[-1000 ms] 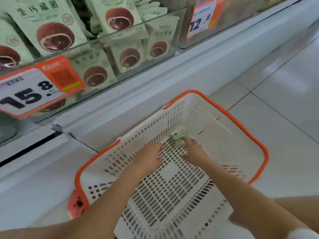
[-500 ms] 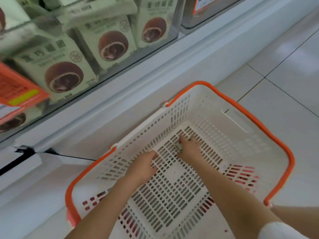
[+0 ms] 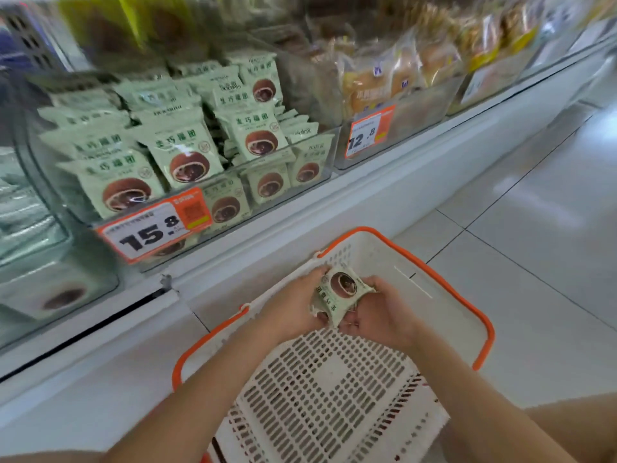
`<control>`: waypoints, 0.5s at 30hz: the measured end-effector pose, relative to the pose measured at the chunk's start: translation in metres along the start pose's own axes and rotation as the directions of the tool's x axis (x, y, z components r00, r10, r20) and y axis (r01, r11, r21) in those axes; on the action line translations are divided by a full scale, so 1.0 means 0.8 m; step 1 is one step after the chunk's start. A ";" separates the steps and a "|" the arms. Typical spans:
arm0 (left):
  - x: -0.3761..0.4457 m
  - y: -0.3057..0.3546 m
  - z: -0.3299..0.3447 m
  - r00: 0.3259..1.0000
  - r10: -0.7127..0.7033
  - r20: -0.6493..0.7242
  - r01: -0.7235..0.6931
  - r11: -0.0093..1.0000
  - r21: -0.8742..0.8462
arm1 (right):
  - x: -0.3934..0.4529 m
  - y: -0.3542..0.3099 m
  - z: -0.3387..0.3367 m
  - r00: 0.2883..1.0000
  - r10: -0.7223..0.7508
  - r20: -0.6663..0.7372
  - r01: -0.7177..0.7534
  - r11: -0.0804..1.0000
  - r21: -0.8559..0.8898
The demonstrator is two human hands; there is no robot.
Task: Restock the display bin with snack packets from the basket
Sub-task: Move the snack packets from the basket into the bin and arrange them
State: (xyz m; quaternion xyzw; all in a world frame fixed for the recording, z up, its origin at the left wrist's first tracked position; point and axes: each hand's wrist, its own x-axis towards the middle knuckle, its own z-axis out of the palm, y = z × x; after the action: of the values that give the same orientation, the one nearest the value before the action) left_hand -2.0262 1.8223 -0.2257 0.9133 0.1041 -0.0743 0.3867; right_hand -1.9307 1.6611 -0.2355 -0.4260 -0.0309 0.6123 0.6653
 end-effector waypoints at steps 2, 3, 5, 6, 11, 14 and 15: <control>-0.016 0.022 -0.027 0.999 0.032 -0.028 -0.030 0.997 0.074 | -0.022 -0.017 0.024 0.998 -0.048 0.034 0.049 0.998 -0.039; -0.022 0.031 -0.040 0.998 0.058 -0.041 -0.053 0.993 0.104 | -0.032 -0.025 0.035 0.996 -0.071 0.045 0.073 0.996 -0.059; -0.035 0.052 -0.062 0.993 0.107 -0.049 -0.099 0.986 0.134 | -0.049 -0.039 0.056 0.992 -0.111 0.063 0.116 0.990 -0.084; -0.040 0.061 -0.072 0.991 0.121 -0.049 -0.112 0.983 0.147 | -0.056 -0.046 0.067 0.990 -0.126 0.064 0.131 0.988 -0.079; -0.064 0.094 -0.105 0.984 0.153 -0.097 -0.114 0.939 0.325 | -0.077 -0.064 0.116 0.975 -0.223 0.023 0.224 0.967 -0.124; -0.072 0.103 -0.114 0.978 0.152 -0.141 -0.084 0.911 0.404 | -0.077 -0.066 0.133 0.942 -0.335 0.000 0.330 0.929 -0.170; -0.074 0.106 -0.117 0.978 0.145 -0.152 -0.078 0.922 0.380 | -0.077 -0.067 0.137 0.926 -0.377 -0.019 0.370 0.916 -0.153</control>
State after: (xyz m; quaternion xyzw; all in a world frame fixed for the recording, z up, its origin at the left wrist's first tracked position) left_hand -2.0571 1.8246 -0.0896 0.9774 0.0696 0.0109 0.1995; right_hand -1.9655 1.6735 -0.1039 -0.4748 -0.1407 0.4599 0.7371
